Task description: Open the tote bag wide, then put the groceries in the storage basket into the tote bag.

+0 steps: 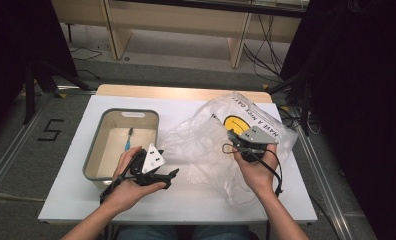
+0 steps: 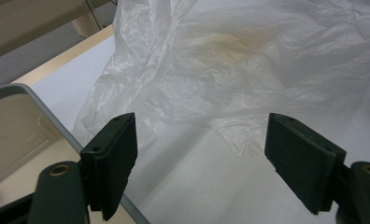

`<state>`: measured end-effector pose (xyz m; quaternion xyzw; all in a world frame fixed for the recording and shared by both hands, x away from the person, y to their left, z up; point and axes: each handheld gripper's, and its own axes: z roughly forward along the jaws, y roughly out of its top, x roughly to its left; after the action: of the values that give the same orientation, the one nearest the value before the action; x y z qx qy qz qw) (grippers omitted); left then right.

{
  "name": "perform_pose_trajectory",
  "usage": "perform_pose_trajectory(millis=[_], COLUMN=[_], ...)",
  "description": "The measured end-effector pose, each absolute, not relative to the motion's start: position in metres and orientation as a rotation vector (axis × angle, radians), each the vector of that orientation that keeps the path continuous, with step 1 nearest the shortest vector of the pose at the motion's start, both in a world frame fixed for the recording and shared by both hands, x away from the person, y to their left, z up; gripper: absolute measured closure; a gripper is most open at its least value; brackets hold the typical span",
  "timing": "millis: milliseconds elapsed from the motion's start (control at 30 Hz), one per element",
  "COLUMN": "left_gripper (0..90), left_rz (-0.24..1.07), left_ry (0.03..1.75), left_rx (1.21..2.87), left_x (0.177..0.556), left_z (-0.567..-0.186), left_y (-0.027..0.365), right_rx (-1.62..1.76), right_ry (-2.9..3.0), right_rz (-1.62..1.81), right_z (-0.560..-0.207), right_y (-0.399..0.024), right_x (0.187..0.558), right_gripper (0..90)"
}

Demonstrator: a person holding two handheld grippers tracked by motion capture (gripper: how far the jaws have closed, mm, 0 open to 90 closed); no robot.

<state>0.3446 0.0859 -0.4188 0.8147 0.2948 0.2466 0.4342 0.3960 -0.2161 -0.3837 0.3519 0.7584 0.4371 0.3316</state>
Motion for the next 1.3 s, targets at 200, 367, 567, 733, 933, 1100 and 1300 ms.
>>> perform_pose_trajectory(millis=[200,367,567,733,933,1100,1300], left_gripper=[25.2,25.2,25.2,25.3,25.2,25.2,25.2], left_rz=[0.617,0.618,0.618,0.62,0.62,0.618,0.612], left_ry=[0.743,0.745,0.754,0.758,0.765,0.777,0.793], left_rx=[2.023,2.023,2.021,2.022,2.018,2.008,2.005], left_x=[0.346,0.346,0.347,0.347,0.348,0.349,0.352], left_z=[-0.418,-0.418,-0.417,-0.418,-0.417,-0.415,-0.414], left_y=[0.088,0.088,0.089,0.09,0.09,0.092,0.098], right_rx=[0.921,0.927,0.925,0.925,0.927,0.935,0.94], right_ry=[1.982,1.981,1.977,1.979,1.979,1.98,1.973], right_rz=[1.143,1.144,1.147,1.148,1.149,1.152,1.155], right_z=[-0.384,-0.384,-0.384,-0.384,-0.384,-0.384,-0.383], right_y=[-0.216,-0.216,-0.216,-0.217,-0.216,-0.216,-0.217], right_x=[0.396,0.396,0.396,0.396,0.396,0.396,0.398], right_gripper=[90.0,90.0,90.0,90.0,90.0,90.0,90.0])
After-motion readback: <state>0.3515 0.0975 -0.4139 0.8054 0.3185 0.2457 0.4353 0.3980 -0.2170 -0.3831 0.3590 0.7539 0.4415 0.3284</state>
